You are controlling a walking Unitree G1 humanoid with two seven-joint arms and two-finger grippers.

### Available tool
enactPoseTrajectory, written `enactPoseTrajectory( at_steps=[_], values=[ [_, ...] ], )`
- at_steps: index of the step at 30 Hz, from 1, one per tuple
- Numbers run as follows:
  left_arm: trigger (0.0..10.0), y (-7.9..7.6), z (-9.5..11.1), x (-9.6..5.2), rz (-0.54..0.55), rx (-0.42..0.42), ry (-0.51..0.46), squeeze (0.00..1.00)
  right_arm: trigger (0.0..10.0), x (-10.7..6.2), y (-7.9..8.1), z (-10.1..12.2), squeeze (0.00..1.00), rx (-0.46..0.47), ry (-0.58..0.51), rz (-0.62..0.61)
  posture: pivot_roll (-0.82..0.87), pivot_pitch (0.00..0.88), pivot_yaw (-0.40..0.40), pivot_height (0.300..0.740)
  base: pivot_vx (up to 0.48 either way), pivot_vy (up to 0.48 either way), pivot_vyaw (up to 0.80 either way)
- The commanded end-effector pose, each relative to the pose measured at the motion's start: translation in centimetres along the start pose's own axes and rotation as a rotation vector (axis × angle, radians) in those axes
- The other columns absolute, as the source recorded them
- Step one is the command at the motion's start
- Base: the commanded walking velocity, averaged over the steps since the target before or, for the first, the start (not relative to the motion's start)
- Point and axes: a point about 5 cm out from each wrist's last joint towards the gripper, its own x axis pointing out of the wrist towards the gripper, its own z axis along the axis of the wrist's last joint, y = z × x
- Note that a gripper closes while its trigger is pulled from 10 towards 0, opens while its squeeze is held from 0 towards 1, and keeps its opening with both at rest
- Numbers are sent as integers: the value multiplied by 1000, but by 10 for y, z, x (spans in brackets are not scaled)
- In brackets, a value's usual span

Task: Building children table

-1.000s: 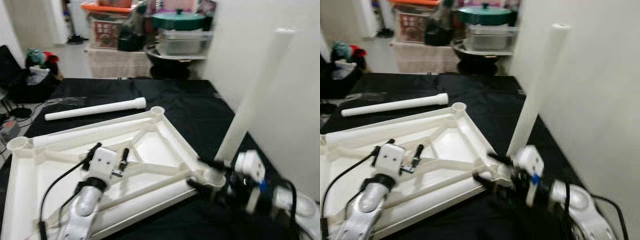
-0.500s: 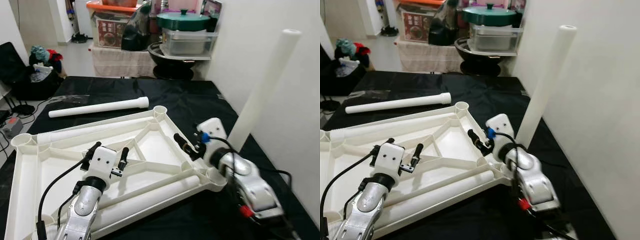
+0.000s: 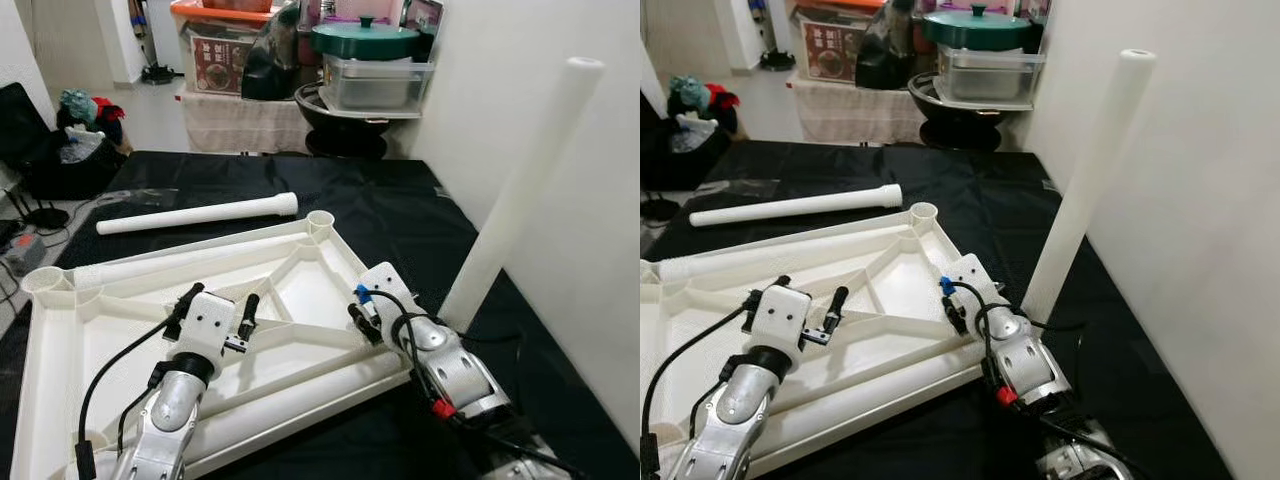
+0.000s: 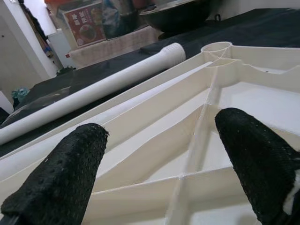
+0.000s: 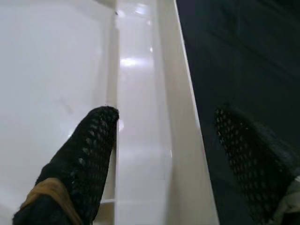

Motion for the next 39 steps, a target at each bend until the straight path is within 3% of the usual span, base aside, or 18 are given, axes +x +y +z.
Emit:
enactPoseTrajectory(
  at_steps=[1, 3, 5, 6, 7, 8, 16, 18, 19, 21, 24, 26, 32, 34, 36, 38, 39],
  values=[
    [10000, -2, -1, -1, -5, 10, 8, 0, 10000, 2, -44, -27, 0, 145, 127, -215, 110, 0, -115, 740, 0, 0, 0],
    [10000, -1, -1, -1, -3, 10, 9, 0, 10000, 2, -68, -29, 0, 305, 155, -353, 108, 0, -113, 740, 0, 0, 0],
    [10000, -1, -1, -1, -4, 11, 8, 0, 10000, -3, -87, -29, 0, 391, 164, -513, 108, 0, -114, 740, 0, 0, 0],
    [10000, -1, -1, -1, -4, 11, 8, 0, 10000, -3, -87, -29, 0, 391, 164, -513, 108, 0, -114, 740, 0, 0, 0],
    [10000, -1, -2, -1, -5, 12, 8, 0, 10000, -9, -97, -31, 0, 485, 176, -638, 109, 0, -112, 740, 0, 0, 0],
    [10000, -1, -2, -1, -6, 13, 8, 0, 10000, -10, -99, -31, 0, 517, 181, -670, 109, 0, -112, 740, 0, 0, 0],
    [10000, -2, -2, -1, -9, 13, 10, 0, 10000, -18, -101, -47, 0, 617, 214, -783, 108, 0, -108, 740, 0, 0, 0],
    [10000, -2, -2, -2, -10, 12, 11, 0, 10000, -20, -115, -69, 0, 694, 274, -806, 103, 0, -110, 740, 0, 0, 0],
    [10000, -2, -2, -2, -10, 12, 11, 0, 10000, -20, -115, -69, 0, 694, 274, -806, 103, 0, -110, 740, 0, 0, 0],
    [10000, -2, -3, -2, -11, 11, 13, 0, 10000, -35, -142, -89, 0, 742, 332, -930, 100, 0, -112, 740, 0, 0, 0],
    [10000, -2, -3, -2, -10, 11, 13, 0, 10000, -42, -150, -96, 0, 762, 348, -985, 100, 0, -112, 740, 0, 0, 0],
    [10000, -2, -3, -2, -8, 11, 14, 0, 10000, -60, -163, -115, 0, 802, 398, -1120, 96, 0, -108, 740, 0, 0, 0],
    [10000, -2, -3, -2, -8, 11, 14, 0, 10000, -70, -167, -124, 0, 812, 429, -1185, 96, 0, -108, 740, 0, 0, 0],
    [10000, -2, -3, -2, -12, 11, 15, 0, 10000, -88, -166, -151, 0, 859, 507, -1263, 81, 0, -99, 740, 0, 0, 0],
    [10000, -2, -3, -2, -12, 11, 15, 0, 10000, -88, -166, -151, 0, 859, 507, -1263, 81, 0, -99, 740, 0, 0, 0],
    [10000, -2, -3, -1, -13, 11, 14, 0, 10000, -99, -155, -174, 0, 823, 593, -1253, 83, 0, -100, 740, 0, 0, 0],
    [10000, -2, -3, -1, -13, 11, 14, 0, 10000, -99, -155, -174, 0, 823, 593, -1253, 83, 0, -100, 740, 0, 0, 0]
  ],
)
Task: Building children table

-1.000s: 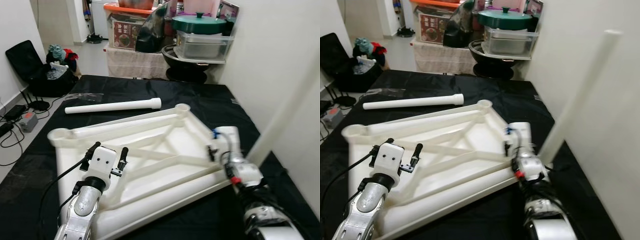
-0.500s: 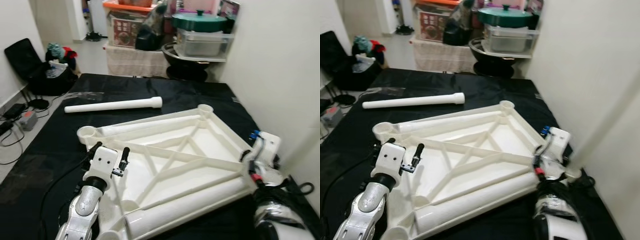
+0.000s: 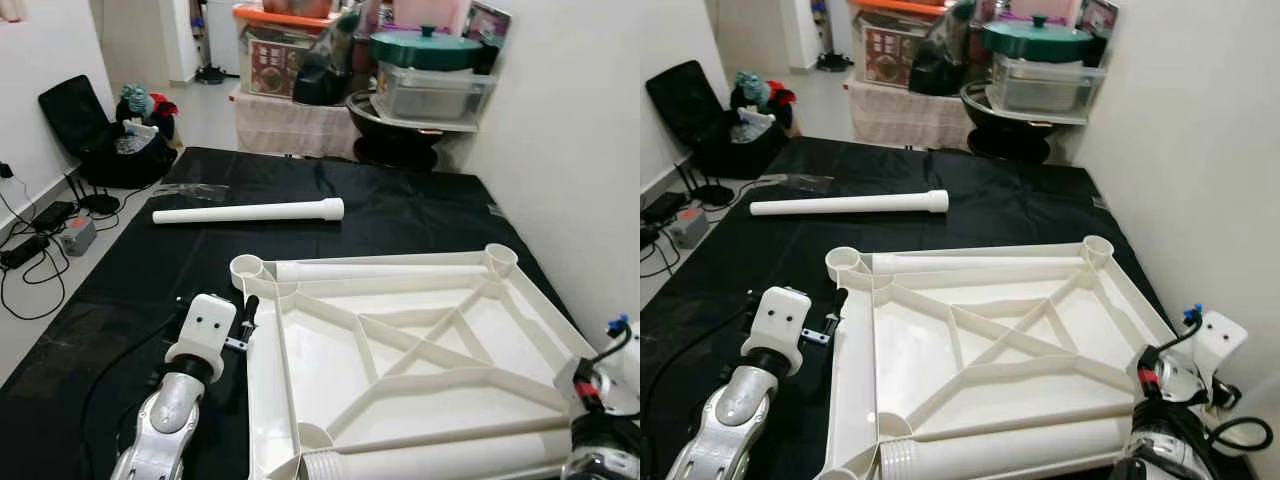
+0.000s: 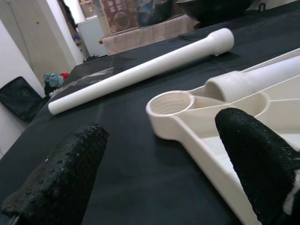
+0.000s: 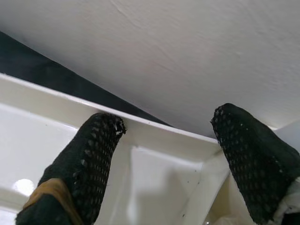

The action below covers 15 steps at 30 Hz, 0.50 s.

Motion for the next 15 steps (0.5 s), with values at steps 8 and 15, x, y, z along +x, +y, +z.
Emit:
enactPoseTrajectory(
  at_steps=[8, 15],
  values=[
    [10000, 0, -2, 3, -7, 16, 3, 0, 10000, 8, -31, -42, 0, -116, 83, -125, 78, 0, -94, 740, 0, 0, 0],
    [10000, -1, -1, 4, -12, 16, -2, 0, 10000, -43, 33, 6, 0, -13, -290, 399, 80, 0, -92, 740, 0, 0, 0]
  ],
)
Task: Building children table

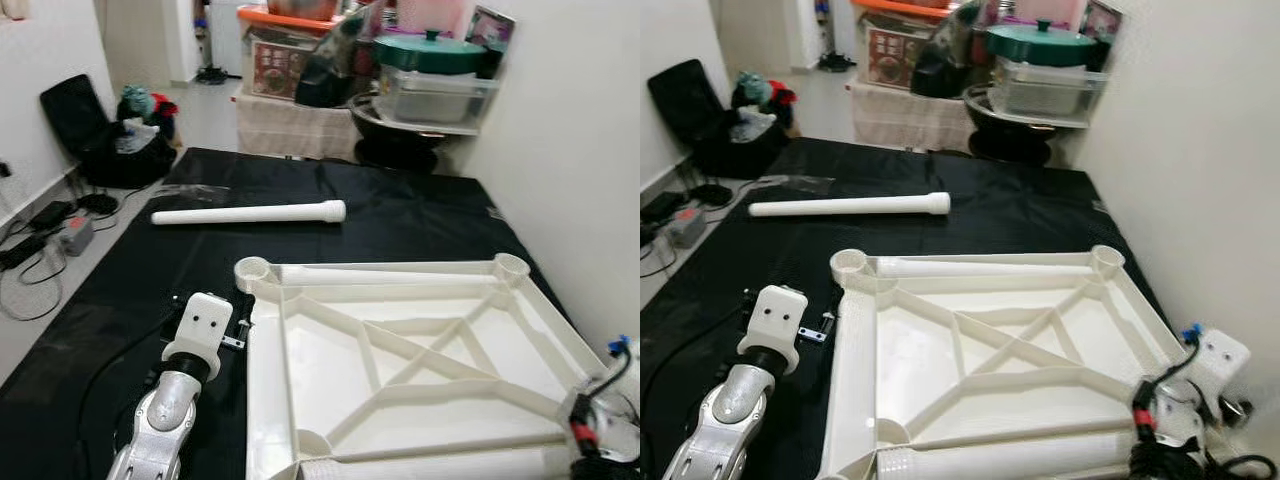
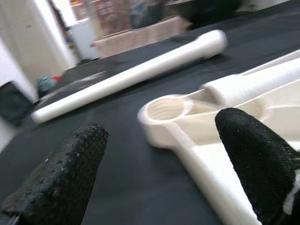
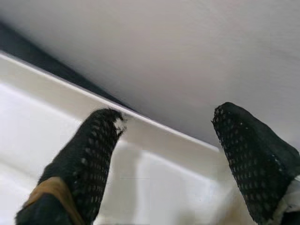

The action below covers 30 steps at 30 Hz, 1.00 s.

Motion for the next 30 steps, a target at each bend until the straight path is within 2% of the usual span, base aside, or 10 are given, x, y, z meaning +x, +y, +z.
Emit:
enactPoseTrajectory(
  at_steps=[1, 2, 4, 10, 12, 18, 20, 22, 26, 30],
  values=[
    [10000, -4, 0, 1, -18, 10, -1, 0, 10000, -16, 35, 28, 0, 34, -152, 252, 80, 0, -92, 740, 0, 0, 0],
    [10000, -4, 0, 1, -19, 10, -1, 0, 10000, -33, 54, 48, 0, 74, -252, 424, 80, 0, -93, 740, 0, 0, 0],
    [10000, -5, 0, 1, -20, 10, -3, 0, 10000, -56, 74, 70, 0, 85, -355, 607, 85, 0, -98, 740, 0, 0, 0],
    [10000, -6, 1, 1, -16, 9, -5, 0, 10000, -70, 84, 85, 0, 97, -420, 698, 96, 0, -107, 740, 0, 0, 0],
    [10000, -6, 2, 1, -18, 5, -8, 0, 10000, -86, 93, 92, 0, 91, -472, 808, 100, 0, -107, 740, 0, 0, 0],
    [10000, -6, 2, 0, -21, 3, -10, 0, 10000, -92, 96, 91, 0, 78, -491, 857, 100, 0, -107, 740, 0, 0, 0],
    [10000, -3, 10, 3, -20, 2, -51, 0, 10000, -106, 102, 82, 0, 34, -502, 939, 98, 0, -102, 740, 0, 0, 0],
    [10000, -3, 10, 3, -20, 2, -51, 0, 10000, -106, 102, 82, 0, 34, -502, 939, 98, 0, -102, 740, 0, 0, 0],
    [10000, -6, 29, 5, -102, 25, -171, 0, 10000, -129, 110, 74, 0, 4, -516, 1011, 83, 0, -80, 740, 0, 0, 0],
    [10000, -9, 42, 2, -112, -4, -251, 0, 10000, -144, 113, 72, 0, -5, -535, 1054, 78, 0, -73, 740, 0, 0, 0]
  ],
)
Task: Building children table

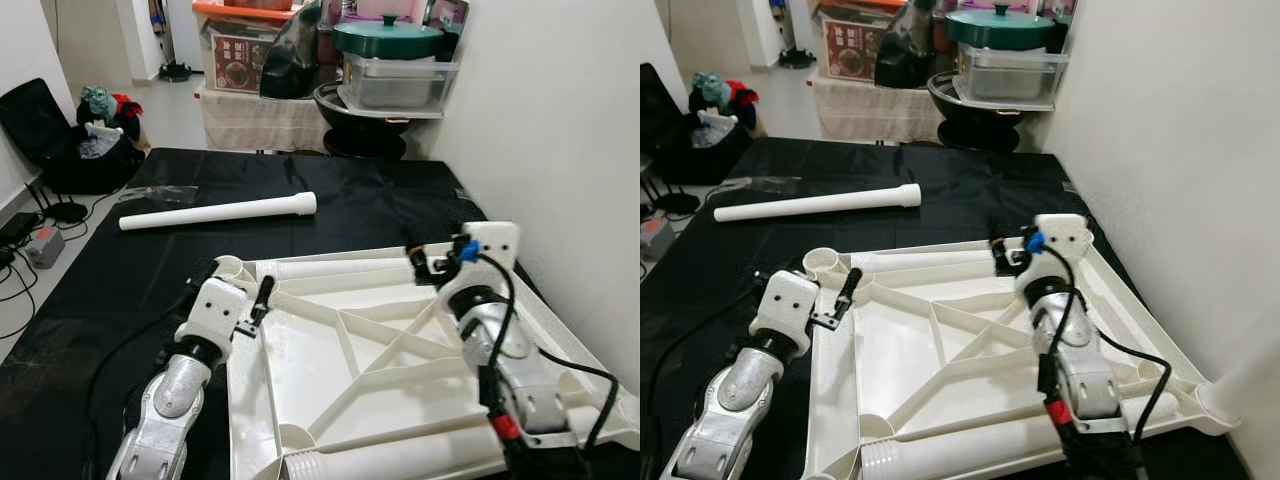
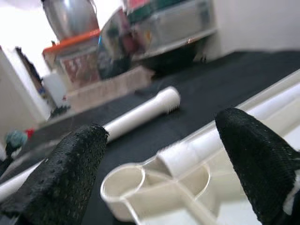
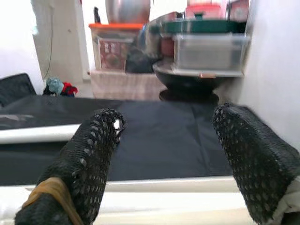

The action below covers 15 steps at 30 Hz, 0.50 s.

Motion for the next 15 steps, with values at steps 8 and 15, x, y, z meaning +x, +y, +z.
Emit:
enactPoseTrajectory(
  at_steps=[8, 15],
  values=[
    [10000, -1, 8, -1, -4, -23, -42, 0, 10000, -9, 23, -6, 0, 34, 34, 56, 85, 0, -71, 740, 0, 0, 0],
    [10000, 0, 9, -1, -11, -32, -46, 0, 10000, -12, 28, -2, 0, 16, 34, 49, 66, 0, -53, 740, -79, 0, 0]
  ],
)
